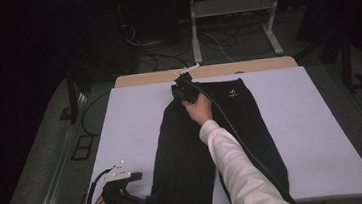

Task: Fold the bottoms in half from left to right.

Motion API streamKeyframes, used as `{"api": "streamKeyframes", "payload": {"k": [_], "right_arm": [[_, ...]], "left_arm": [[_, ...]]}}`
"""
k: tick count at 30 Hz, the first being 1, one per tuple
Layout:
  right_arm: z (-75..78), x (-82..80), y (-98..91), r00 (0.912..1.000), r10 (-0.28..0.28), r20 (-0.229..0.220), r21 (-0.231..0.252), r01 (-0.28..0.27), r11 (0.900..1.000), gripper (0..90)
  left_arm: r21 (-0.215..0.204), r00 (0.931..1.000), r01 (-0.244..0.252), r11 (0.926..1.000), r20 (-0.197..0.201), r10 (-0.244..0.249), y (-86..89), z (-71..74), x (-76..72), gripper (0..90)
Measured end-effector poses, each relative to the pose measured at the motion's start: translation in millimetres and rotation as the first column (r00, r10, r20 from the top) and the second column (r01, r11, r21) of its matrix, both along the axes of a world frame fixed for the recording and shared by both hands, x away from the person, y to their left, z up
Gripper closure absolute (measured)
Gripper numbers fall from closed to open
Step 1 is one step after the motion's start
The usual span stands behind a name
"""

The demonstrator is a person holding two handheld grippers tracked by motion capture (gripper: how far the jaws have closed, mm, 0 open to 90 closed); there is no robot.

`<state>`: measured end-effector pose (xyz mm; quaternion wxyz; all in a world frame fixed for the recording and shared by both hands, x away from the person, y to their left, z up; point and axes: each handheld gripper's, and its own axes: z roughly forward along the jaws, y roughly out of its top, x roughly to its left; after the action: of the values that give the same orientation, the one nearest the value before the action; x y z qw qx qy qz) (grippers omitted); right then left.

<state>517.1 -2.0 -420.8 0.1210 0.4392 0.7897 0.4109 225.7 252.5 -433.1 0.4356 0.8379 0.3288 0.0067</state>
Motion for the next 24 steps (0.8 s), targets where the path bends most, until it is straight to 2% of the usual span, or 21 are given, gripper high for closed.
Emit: {"api": "streamKeyframes", "payload": {"k": [3,5,8,10,11,12,16,20,24], "right_arm": [[0.1,-0.3,0.2,1.0,0.004,-0.001,0.004,-0.004,1.0,86.1],[0.5,-0.4,0.0,0.9999,0.01,0.003,0.008,-0.01,0.9999,86.1],[0.8,-0.3,-0.3,0.9999,0.011,0.006,0.008,-0.011,0.9999,86.0],[1.0,-0.3,-0.5,0.9999,0.011,0.007,0.009,-0.012,0.9999,86.1],[0.9,-0.4,-0.6,0.9999,0.013,0.008,0.008,-0.013,0.9999,86.1],[0.8,-0.4,-0.6,0.9999,0.014,0.01,0.006,-0.014,0.9999,86.1],[0.6,-0.9,-0.4,0.9997,0.019,0.013,0.009,-0.019,0.9998,86.0],[0.1,-1.3,0.0,0.9996,0.026,0.015,0.005,-0.026,0.9997,86.1],[-0.7,-1.6,-0.6,0.9996,0.024,0.016,0.012,-0.025,0.9996,86.0]], "left_arm": [[-0.014,0.9996,0.026,0.9996,-0.013,-0.026,0.9,0.1,-2.0,8.9],[-0.002,0.9989,0.042,0.9991,-0.022,-0.042,0.5,-0.3,-2.9,13.6],[-0.001,0.9974,0.049,0.9988,-0.052,-0.049,1.1,-3.6,-2.0,16.0],[-0.005,0.9964,0.065,0.9979,-0.055,-0.065,1.3,-5.2,-1.9,21.0],[-0.005,0.9964,0.065,0.9979,-0.055,-0.065,1.3,-5.2,-1.9,26.4],[0.003,0.9949,0.091,0.9959,-0.043,-0.091,0.9,-6.7,-2.4,28.9],[0.017,0.9936,0.102,0.9946,-0.051,-0.101,-0.3,-8.0,-2.3,34.9],[0.026,0.9936,0.092,0.9954,-0.068,-0.09,0.4,-10.2,-1.4,37.6],[0.04,0.9892,0.113,0.9928,-0.099,-0.109,0.9,-12.7,-1.2,50.3]]}}
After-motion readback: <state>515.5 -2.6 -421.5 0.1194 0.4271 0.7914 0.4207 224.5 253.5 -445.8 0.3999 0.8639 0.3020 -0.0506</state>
